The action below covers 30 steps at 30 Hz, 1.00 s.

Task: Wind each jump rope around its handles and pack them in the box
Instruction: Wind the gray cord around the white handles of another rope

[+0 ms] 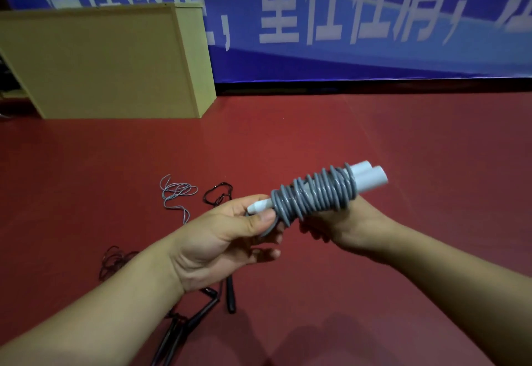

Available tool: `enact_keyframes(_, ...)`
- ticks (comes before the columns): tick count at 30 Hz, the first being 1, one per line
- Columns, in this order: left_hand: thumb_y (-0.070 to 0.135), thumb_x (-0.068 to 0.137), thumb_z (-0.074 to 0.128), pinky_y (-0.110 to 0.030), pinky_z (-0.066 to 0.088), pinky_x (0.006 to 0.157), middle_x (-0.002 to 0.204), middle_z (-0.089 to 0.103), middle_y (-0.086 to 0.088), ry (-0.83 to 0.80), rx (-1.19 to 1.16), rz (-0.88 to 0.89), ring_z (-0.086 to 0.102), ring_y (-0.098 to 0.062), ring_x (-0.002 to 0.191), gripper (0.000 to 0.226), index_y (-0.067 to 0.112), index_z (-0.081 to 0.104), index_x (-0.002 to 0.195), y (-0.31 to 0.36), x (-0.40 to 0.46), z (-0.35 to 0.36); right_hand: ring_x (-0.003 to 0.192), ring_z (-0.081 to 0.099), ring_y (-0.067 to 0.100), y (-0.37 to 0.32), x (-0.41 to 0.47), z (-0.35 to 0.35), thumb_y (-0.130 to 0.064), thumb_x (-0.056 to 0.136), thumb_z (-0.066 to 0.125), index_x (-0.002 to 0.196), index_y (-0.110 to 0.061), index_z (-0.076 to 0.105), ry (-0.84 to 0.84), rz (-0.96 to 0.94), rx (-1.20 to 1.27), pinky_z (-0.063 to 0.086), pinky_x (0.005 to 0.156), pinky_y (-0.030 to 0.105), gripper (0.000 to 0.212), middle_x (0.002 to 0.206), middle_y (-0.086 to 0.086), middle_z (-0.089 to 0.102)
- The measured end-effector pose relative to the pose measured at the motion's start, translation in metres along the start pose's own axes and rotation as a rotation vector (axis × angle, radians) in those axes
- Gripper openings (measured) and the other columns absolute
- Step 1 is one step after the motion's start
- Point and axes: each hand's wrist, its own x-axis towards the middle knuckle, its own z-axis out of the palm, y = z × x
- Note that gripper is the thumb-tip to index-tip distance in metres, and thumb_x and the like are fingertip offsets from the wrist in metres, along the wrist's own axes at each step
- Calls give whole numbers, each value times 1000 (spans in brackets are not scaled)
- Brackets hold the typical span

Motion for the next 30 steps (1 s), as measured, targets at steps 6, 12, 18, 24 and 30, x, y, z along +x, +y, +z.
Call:
enact_keyframes(6,13,77,75,-29,46,70,79,64,3,207,-84,31,57,-7,67,23,14,69,99,1,6,6,55,64,14,-2,1,17,-16,97,52,80,-31,51,-65,-7,-214,44,51,16,23,70,0,66)
enact_keyframes(12,25,74,69,-24,43,64,75,67,4,419,88,-27,52,-4,60,17,12,72,84,-2,13,5,61,66,8,-5,-3,20,-10,86,48,93,-23,57,-169,-32,-399,52,62,22,18,80,0,70)
enact_keyframes(18,21,90,66,-21,41,57,69,67,6,508,275,-91,51,-3,54,14,9,72,88,-8,16,1,66,55,7,-4,-3,21,-12,85,50,96,-13,64,-202,-39,-489,49,65,23,18,85,-1,68)
enact_keyframes(24,23,89,68,-20,39,55,73,74,2,564,466,-108,51,-5,51,15,13,73,79,-10,18,-4,62,57,20,-1,-4,27,-19,89,50,71,-8,54,-214,-50,-573,50,60,39,22,72,7,64)
enact_keyframes(30,24,85,72,-18,40,55,60,69,4,605,680,-112,50,-6,50,22,8,76,72,-10,15,-12,81,54,21,-8,-8,32,-20,91,46,98,-17,60,-253,-81,-636,43,73,32,16,89,1,63)
